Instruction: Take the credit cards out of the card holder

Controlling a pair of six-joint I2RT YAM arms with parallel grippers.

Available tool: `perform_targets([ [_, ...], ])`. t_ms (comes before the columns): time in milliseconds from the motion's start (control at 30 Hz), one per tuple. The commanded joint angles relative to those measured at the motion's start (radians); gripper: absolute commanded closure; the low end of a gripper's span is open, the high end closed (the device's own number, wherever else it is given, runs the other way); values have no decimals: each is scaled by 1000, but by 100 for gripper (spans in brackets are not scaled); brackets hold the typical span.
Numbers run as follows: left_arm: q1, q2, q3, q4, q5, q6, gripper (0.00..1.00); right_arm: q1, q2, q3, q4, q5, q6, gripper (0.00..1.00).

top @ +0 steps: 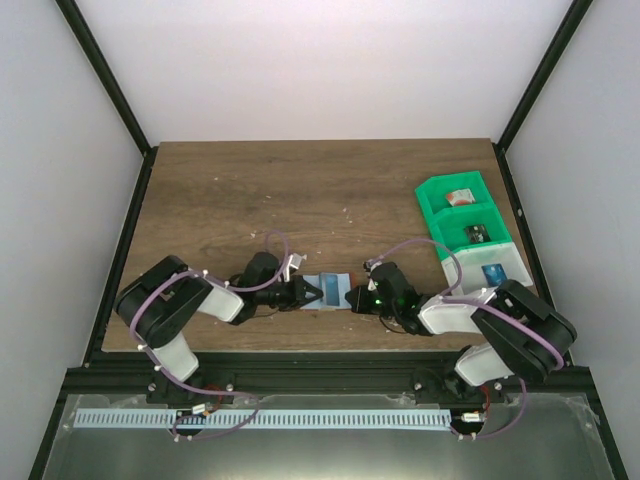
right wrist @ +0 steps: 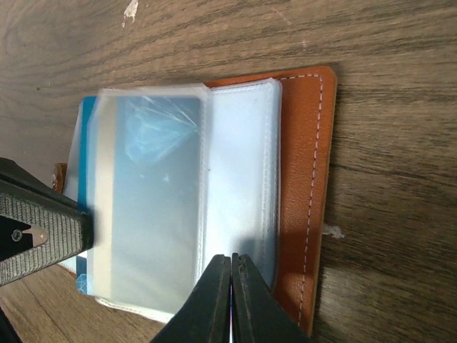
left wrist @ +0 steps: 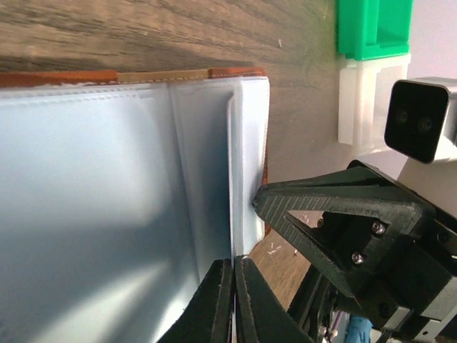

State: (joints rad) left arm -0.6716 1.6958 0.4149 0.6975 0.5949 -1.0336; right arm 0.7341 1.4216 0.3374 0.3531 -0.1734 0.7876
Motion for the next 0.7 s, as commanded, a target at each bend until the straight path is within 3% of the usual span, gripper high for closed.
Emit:
perform_targets([
  [0, 8, -15, 19, 32, 53, 53, 95, -4, 31, -14, -55, 15, 4, 96],
  [33, 8, -11, 18, 42, 61, 50, 100, -4, 30, -13, -56, 15, 4, 96],
  [267, 9, 36, 11, 127, 97, 10, 100, -4, 5, 0, -80, 20, -2, 96],
  [367, 10, 44, 11, 134, 106, 8, 95, -4, -2, 1, -89, 25, -3, 96],
  [433, 10, 51, 10, 135, 107, 8, 100, -4, -9, 2, -92, 21, 0, 96],
  [667, 9, 64, 15, 106, 93, 19, 100, -2, -110, 19, -133, 8, 5, 94],
])
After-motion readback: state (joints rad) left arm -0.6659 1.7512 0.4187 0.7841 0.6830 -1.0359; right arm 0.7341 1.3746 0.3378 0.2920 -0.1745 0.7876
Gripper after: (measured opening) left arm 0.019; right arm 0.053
